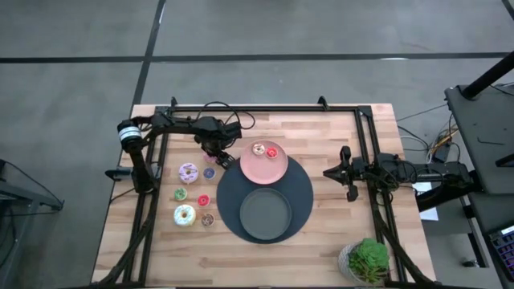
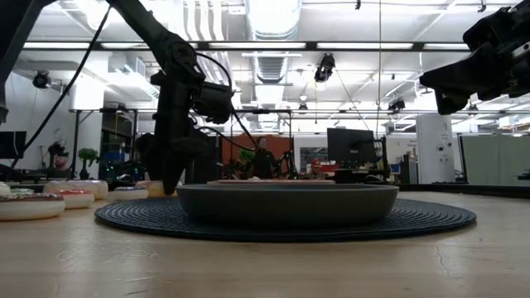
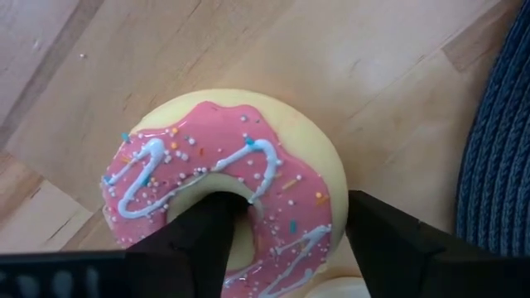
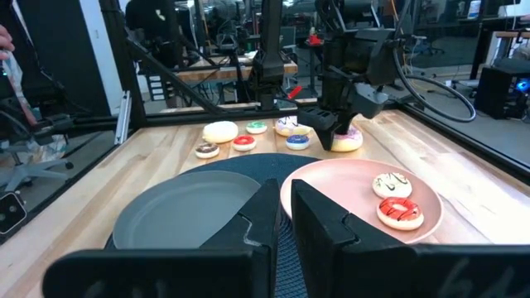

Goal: Pick & Place donuts
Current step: Put the large pink donut on the gray plate

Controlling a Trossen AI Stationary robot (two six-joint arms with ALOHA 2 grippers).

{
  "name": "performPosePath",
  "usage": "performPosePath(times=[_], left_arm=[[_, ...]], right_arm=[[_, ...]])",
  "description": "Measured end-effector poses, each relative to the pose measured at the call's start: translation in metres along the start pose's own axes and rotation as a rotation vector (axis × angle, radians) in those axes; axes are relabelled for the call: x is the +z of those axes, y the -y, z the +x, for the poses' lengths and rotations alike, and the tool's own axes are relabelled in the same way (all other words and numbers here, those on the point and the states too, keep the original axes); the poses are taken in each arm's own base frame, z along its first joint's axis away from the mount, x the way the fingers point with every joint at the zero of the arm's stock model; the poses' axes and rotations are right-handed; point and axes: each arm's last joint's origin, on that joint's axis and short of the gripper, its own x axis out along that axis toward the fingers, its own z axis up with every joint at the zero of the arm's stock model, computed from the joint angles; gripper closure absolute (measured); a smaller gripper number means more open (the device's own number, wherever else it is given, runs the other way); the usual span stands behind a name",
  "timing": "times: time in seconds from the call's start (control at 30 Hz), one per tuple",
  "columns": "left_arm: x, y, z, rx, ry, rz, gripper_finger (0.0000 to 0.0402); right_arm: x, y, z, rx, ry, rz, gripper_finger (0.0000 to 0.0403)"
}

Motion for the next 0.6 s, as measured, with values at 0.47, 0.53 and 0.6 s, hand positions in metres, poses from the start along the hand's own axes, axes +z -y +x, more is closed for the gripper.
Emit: performPosePath(times=[0.47, 0.53, 0.6], left_arm=[[0.0005, 0.0003, 0.0002, -0.004, 0.004, 0.001, 0.0254], [0.0005, 0.0003, 0.0002, -0.005, 0.004, 0.001, 0.0255], [0.0005, 0.0003, 0.0002, -0.005, 0.004, 0.003, 0.0255]], right_arm=[[0.0, 0.0, 0.0, 0.0, 0.0, 0.0, 0.0374], [0.0002, 0.0, 0.0, 0.0, 0.001, 0.0, 0.0374], [0.0, 0.0, 0.0, 0.0, 0.001, 0.0, 0.0374]])
